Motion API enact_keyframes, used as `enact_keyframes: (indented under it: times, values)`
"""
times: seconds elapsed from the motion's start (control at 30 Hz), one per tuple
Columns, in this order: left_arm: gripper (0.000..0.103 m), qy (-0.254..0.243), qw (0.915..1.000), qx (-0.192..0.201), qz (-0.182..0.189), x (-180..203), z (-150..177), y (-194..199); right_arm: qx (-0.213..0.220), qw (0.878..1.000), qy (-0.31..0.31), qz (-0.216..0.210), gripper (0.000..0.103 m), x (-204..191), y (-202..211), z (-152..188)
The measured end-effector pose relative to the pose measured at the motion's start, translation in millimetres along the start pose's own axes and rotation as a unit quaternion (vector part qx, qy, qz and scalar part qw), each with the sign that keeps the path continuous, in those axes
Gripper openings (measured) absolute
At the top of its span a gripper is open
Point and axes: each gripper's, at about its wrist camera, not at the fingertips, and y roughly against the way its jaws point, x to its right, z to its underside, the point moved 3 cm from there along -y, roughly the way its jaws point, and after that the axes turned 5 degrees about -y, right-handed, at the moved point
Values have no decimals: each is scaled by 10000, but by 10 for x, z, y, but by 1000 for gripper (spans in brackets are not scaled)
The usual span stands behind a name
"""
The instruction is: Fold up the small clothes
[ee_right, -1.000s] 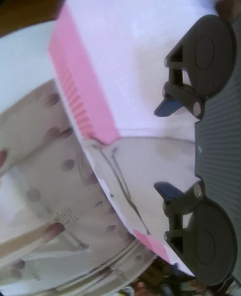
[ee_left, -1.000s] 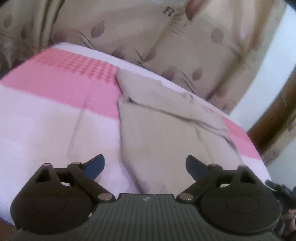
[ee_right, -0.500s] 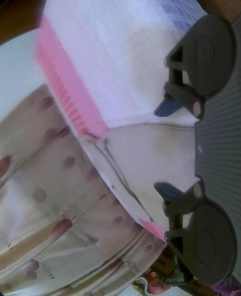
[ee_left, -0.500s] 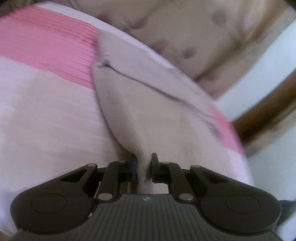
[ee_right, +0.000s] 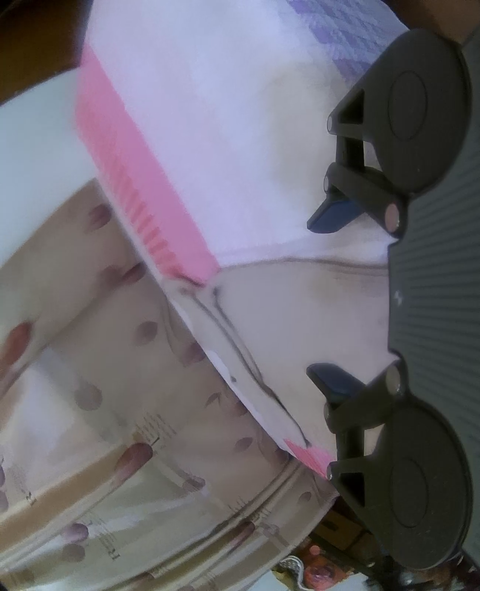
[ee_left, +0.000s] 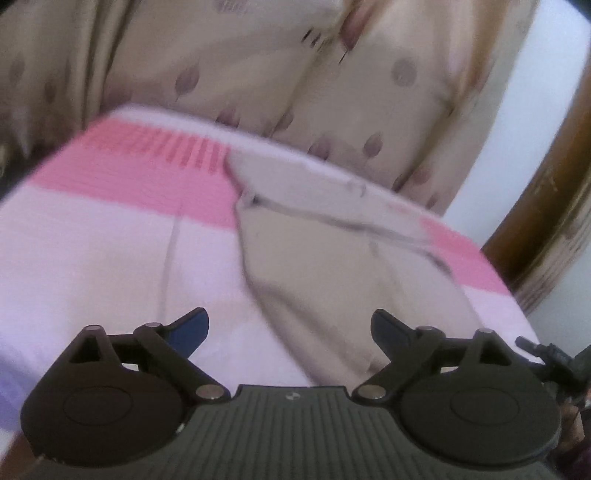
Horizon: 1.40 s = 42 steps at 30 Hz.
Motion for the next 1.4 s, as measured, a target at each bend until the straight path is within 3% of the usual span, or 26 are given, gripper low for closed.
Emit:
enact_keyframes:
  times: [0.17,0.27,0.4,0.53,0.63,0.7,0.77,0.87,0.97,1.03,1.07,1.1,1.17,1.2,1.23,1.3,1.4]
  values:
    - [87,461,9972,-127,575,82,132,-333,-95,9996,189,194,78,-32,-83,47]
    - [77,-118,9967,-266,752,398,262,-446,-127,9995,220,184,78,-42,-83,63]
    - [78,-1521,9883,-122,-20,787,510,-465,-74,9997,177,174,78,-14,-42,76]
    - [73,-2561,9598,-79,-1149,915,685,-544,-47,9999,11,136,78,42,-26,78]
    - [76,-3145,9369,105,-1525,1020,775,-547,-29,9999,-66,87,78,53,-34,76]
    - [84,-3405,9241,234,-1720,1103,793,-566,-25,9999,-94,54,79,60,-47,80]
    - [87,-3440,9166,322,-2009,1153,746,-653,-19,9999,-135,32,80,64,-61,88]
    - [87,-2955,9202,325,-2546,1037,672,-616,-21,9999,-154,0,80,55,-72,103]
    - [87,-1821,9256,419,-3293,715,635,-281,-33,10000,-67,1,80,37,-53,114]
    - [89,-988,9322,490,-3448,465,735,63,-16,10000,-5,15,80,45,-18,119]
    - [91,-831,9344,491,-3429,421,775,147,-9,10000,-8,15,80,52,-8,121]
    - [93,-840,9348,483,-3418,397,843,231,1,10000,-30,10,80,68,3,121]
    - [93,-1196,9202,436,-3703,446,936,313,36,10000,-92,5,80,98,13,118]
    - [96,-1333,9167,464,-3738,468,962,339,37,9999,-105,18,80,106,4,113]
    - [102,-1503,9229,492,-3509,496,974,362,33,9999,-94,35,80,111,-6,107]
    - [103,-1673,9259,499,-3349,544,937,333,47,10000,-51,64,80,108,-24,94]
    - [103,-1861,9373,697,-2862,661,881,298,51,9999,5,106,80,97,-51,94]
